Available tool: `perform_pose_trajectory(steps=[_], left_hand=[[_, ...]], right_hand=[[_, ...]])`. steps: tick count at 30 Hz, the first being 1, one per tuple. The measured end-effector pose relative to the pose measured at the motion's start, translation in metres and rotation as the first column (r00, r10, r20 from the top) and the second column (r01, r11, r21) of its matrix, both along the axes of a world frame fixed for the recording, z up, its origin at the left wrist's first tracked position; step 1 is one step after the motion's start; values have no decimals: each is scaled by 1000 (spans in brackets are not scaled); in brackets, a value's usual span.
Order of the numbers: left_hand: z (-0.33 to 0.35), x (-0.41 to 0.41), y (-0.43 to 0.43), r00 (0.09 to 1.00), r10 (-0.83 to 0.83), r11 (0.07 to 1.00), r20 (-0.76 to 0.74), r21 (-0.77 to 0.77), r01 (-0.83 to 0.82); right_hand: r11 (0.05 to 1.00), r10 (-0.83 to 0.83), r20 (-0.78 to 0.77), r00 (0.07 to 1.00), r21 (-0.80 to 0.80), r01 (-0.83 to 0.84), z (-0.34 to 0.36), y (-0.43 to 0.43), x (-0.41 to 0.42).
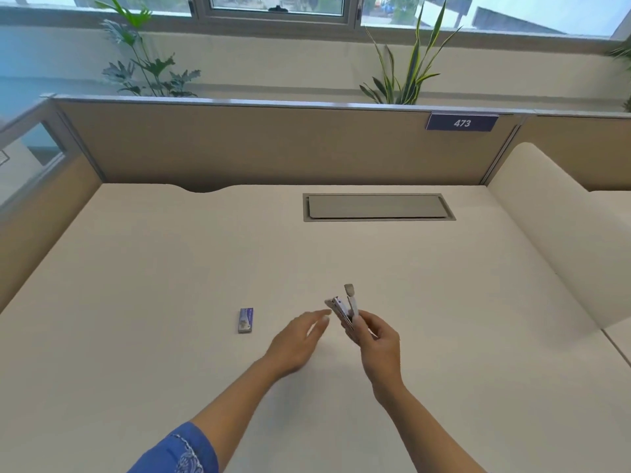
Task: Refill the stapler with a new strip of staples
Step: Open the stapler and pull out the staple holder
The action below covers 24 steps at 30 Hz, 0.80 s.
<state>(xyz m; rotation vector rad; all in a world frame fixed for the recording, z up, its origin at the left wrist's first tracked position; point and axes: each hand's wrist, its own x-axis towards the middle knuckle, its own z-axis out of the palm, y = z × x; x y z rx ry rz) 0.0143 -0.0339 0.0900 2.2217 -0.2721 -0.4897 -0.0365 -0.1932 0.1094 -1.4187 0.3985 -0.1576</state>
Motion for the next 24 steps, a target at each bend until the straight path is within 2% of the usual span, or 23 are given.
perform_pose_trajectory(steps=[2, 4, 6, 9, 12, 15, 20, 24], left_hand=[[12, -7, -9, 999, 1, 998, 36, -62, 1], [21, -14, -16, 998, 69, 971, -6, -231, -69], [30, -19, -21, 979, 175, 886, -104, -418, -203], [41, -25, -25, 940, 283, 764, -191, -547, -341], [50, -30, -25, 917, 335, 673, -217, -626, -394], [54, -37, -21, 904, 374, 629, -209, -658, -413], [53, -45, -11, 864, 436, 578, -253, -657, -484], [51, -48, -3, 881, 435, 669, -185, -590, -453]], right_hand=[[994, 21, 10, 1000, 104, -22, 4, 7, -4], [982, 42, 33, 999, 185, -47, 10, 14, -8], [967, 41, 70, 997, 249, -57, 17, 20, -11], [965, 23, 84, 996, 260, -44, 25, 26, -14], [988, 36, 74, 997, 150, -47, 27, 28, -16], [993, 119, 116, 986, -5, -119, 27, 32, -18], [930, 281, 77, 957, -269, -251, 26, 35, -21], [890, 242, 94, 966, -418, -182, 24, 39, -23]])
